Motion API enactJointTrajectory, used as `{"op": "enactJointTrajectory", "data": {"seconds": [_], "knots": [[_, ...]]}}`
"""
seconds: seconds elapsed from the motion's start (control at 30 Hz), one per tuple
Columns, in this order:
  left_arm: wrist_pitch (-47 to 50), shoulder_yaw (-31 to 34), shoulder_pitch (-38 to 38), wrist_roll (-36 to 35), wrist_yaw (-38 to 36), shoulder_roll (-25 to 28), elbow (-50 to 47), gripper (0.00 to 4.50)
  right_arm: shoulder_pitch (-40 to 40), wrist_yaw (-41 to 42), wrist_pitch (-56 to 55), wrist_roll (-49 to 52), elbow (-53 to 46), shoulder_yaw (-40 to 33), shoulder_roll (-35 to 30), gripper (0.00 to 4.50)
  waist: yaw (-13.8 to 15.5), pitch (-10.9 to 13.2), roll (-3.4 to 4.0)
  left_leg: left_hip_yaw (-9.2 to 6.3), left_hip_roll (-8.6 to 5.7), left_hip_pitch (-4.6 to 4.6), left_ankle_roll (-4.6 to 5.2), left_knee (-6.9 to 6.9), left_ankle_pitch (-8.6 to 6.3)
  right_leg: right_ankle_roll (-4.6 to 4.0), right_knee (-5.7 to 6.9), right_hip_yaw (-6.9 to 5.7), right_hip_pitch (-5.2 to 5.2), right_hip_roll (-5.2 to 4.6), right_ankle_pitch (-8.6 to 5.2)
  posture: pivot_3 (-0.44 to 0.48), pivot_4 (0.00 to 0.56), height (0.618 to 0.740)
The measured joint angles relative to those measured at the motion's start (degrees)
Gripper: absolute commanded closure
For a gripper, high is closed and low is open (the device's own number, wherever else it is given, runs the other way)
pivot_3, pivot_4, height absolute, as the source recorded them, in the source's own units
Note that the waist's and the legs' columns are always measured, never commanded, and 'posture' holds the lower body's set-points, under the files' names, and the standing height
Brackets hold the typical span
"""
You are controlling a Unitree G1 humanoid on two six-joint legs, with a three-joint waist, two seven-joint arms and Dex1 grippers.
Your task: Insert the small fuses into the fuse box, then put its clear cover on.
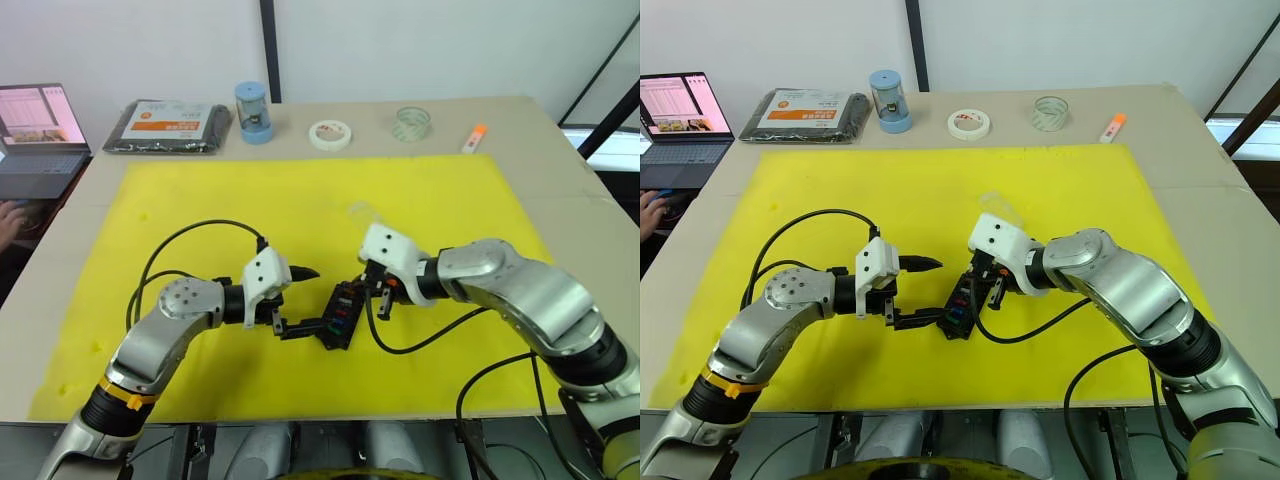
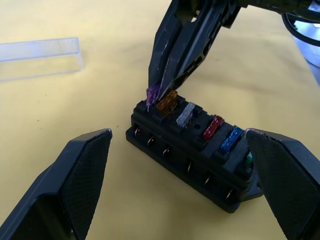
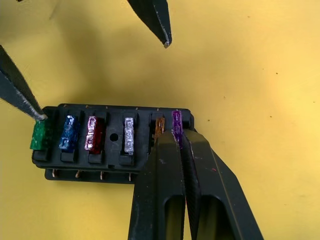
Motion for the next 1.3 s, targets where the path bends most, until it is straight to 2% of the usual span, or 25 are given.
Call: {"op": "enactJointTrajectory", "data": {"seconds": [1.3], "knots": [[0.0, 0.0, -0.3, -0.1, -0.3, 0.6, 0.0, 0.02, 1.3, -1.9, -1.3, -1.4, -0.1, 1.4, -0.6, 4.5, 0.0, 0.0, -0.01, 0.0, 0.0, 0.02, 0.0, 0.0, 0.0, 0.0, 0.0, 0.0, 0.01, 0.0, 0.0, 0.0, 0.15, 0.74]]}}
